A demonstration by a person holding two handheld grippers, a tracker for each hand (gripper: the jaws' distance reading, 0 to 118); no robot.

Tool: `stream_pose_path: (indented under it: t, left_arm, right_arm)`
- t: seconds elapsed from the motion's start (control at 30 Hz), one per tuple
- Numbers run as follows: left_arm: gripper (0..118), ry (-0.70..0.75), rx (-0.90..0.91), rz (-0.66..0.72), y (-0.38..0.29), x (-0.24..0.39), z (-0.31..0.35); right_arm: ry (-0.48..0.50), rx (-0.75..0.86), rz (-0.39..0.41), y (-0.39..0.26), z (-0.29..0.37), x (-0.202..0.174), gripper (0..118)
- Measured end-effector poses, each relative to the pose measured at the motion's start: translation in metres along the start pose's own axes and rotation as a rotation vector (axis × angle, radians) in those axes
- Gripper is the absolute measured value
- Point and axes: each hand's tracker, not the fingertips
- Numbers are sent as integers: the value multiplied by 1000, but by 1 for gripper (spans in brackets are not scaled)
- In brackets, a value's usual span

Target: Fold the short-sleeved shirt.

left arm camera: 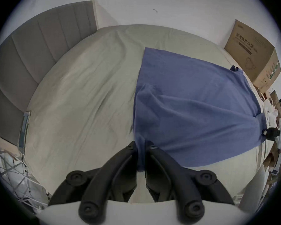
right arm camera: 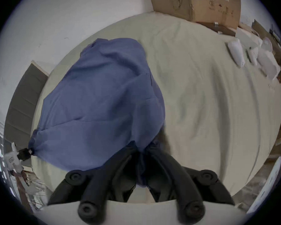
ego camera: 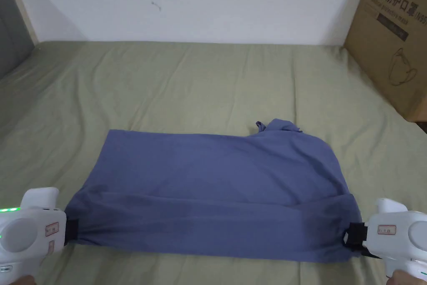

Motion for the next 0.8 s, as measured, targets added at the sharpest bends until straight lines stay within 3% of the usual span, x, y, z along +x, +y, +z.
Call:
stream_pose_path:
  t: [0.03, 0.27, 0.47, 0.67, 0.7, 0.73, 0.77, 0.8]
  left_arm:
    - [7, -7, 3, -4, 1, 0, 5]
    - [7, -15, 37, -15, -9, -8, 40]
    - [7, 4, -23, -38, -63, -19, 59]
    - [7, 6, -89, -21, -109, -35, 41]
    - [12, 6, -82, -7, -110, -35, 40]
    - [25, 21, -83, -4, -110, -35, 39]
    - [55, 78, -102, -22, -108, -34, 39]
    - [80, 95, -89, -36, -107, -34, 41]
  right_arm:
    - [-12, 8, 32, 3, 4, -1, 8]
    - [36, 36, 58, -1, 54, 5, 8]
    - [68, -28, 14, -58, 80, 25, 8]
    - [42, -103, 5, -107, 58, 42, 8]
    - [54, -83, -12, -107, 58, 43, 10]
    - [42, -82, -11, -103, 57, 43, 19]
    - [-4, -81, 7, -99, 57, 41, 46]
    - [-23, -71, 33, -96, 58, 39, 64]
